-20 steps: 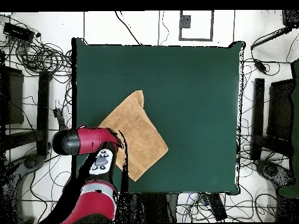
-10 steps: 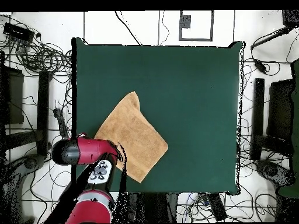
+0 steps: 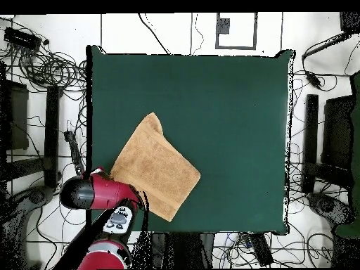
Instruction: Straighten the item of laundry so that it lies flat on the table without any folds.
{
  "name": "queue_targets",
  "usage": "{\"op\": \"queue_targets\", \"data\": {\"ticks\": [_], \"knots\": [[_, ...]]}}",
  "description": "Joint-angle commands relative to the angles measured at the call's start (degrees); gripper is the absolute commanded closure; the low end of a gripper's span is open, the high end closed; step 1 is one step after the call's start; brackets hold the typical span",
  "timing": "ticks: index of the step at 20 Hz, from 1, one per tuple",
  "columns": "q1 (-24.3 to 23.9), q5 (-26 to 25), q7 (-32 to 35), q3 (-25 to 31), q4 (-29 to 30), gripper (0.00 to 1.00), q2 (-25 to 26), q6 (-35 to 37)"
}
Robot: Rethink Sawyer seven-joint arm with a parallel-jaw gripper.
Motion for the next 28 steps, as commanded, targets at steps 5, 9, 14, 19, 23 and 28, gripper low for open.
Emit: {"op": "queue_targets", "data": {"ticks": [5,9,14,19,23,28], "knots": [[5.3,12.2,21.0,12.7,7.0,1.00,7.3,-6.2],[8.3,16.4,21.4,11.8,6.3,1.00,6.9,-4.7],[12.1,21.3,22.4,9.3,6.1,1.00,4.4,1.1],[15.3,22.9,22.2,5.8,6.0,1.00,2.2,4.9],[16.0,23.9,22.2,5.1,6.3,1.00,1.0,5.7],[12.5,23.4,18.2,10.2,5.8,1.00,6.6,-4.8]]}}
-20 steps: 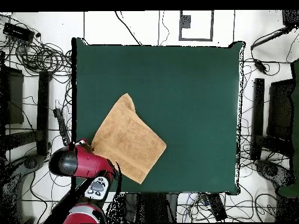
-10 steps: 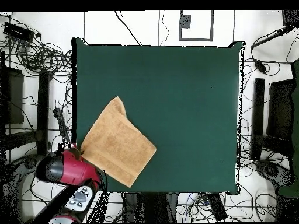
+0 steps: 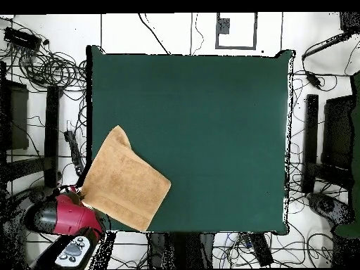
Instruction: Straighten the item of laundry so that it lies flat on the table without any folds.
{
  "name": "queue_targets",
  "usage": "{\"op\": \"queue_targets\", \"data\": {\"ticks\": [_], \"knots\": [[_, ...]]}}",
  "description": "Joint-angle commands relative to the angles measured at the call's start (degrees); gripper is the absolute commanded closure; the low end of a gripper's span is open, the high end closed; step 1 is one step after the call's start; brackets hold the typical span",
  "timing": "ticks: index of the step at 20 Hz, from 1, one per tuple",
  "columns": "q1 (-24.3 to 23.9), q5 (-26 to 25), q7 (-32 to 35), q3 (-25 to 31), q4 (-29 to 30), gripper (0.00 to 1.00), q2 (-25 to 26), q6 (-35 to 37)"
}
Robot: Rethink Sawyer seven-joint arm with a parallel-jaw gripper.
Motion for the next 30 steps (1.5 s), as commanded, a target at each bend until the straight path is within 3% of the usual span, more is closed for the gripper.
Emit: {"op": "queue_targets", "data": {"ticks": [1,2,5,7,11,16,20,23,28,30], "knots": [[0.5,3.7,14.1,5.6,1.1,1.00,8.4,-0.6],[2.9,2.9,13.4,2.1,-0.3,0.00,9.4,1.5],[3.9,1.5,11.6,0.1,-0.6,0.00,10.4,-0.2],[0.4,1.6,12.0,3.7,1.3,0.00,9.7,-4.7],[-8.9,-4.2,9.4,11.6,5.2,0.00,8.8,-10.8],[-15.0,-9.8,5.4,11.4,7.6,0.00,6.9,-8.8],[-17.0,-14.9,0.0,5.2,7.2,0.00,2.3,0.3],[-18.6,-18.2,0.3,3.8,8.4,0.00,-2.2,5.8],[-20.5,-18.4,5.7,6.3,11.1,0.00,-5.6,6.5],[-24.4,-16.3,8.4,12.6,14.0,0.00,-6.4,3.0]]}}
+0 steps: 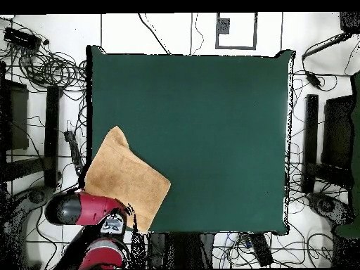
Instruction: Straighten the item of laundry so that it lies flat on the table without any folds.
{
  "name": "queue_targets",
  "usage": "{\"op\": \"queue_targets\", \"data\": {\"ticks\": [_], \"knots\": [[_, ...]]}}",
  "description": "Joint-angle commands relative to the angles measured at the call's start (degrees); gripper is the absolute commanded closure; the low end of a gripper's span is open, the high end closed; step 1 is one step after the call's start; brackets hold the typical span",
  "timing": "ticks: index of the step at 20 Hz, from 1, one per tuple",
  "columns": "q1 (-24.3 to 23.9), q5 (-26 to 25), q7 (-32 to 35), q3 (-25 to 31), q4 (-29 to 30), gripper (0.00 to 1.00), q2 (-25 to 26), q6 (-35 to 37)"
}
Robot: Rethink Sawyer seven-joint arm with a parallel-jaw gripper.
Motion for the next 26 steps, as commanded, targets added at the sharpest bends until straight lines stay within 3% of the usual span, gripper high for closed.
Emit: {"op": "queue_targets", "data": {"ticks": [1,5,8,17,21,25,26], "knots": [[-8.6,2.5,10.2,5.2,10.6,0.00,-4.2,-2.0],[-8.9,8.7,18.0,12.9,14.5,0.00,-8.5,-3.3],[-6.3,11.2,19.9,12.1,14.8,0.00,-10.1,-2.2],[-7.2,13.6,18.5,15.3,15.7,0.00,-8.3,-6.5],[-6.0,15.5,19.5,15.0,15.9,0.00,-9.8,-4.8],[-6.4,19.8,22.9,19.3,17.6,0.00,-12.5,-4.2],[-4.3,20.3,22.7,16.3,17.1,0.00,-14.2,-1.1]]}}
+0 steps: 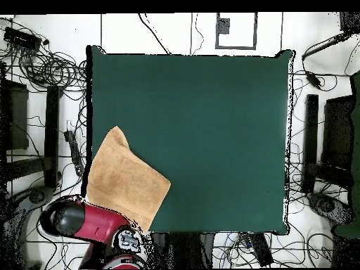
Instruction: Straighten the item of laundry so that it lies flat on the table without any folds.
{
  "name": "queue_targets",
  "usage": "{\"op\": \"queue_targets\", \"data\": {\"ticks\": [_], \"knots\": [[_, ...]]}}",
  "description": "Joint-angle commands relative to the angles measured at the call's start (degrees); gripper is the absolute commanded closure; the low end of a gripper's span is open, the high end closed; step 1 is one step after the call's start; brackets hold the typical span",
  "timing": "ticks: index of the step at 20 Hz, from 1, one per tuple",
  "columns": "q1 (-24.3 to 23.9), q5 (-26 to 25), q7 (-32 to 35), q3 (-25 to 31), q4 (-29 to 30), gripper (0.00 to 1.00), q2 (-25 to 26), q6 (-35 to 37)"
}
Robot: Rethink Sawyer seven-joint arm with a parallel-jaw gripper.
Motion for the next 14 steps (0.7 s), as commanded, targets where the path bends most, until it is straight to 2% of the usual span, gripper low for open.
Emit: {"op": "queue_targets", "data": {"ticks": [1,2,4,6,10,14], "knots": [[6.7,6.1,21.9,-0.5,1.3,0.00,-4.7,5.9],[10.0,3.5,22.2,-6.6,-0.7,0.00,-6.2,10.9],[15.0,-7.4,18.6,-21.6,-7.5,0.00,-7.1,21.0],[16.5,-14.2,11.7,-30.3,-13.0,0.00,-6.5,25.7],[15.1,-21.7,5.5,-34.5,-19.3,0.00,-4.7,24.5],[12.7,-24.2,6.9,-33.9,-21.7,0.00,-1.5,14.8]]}}
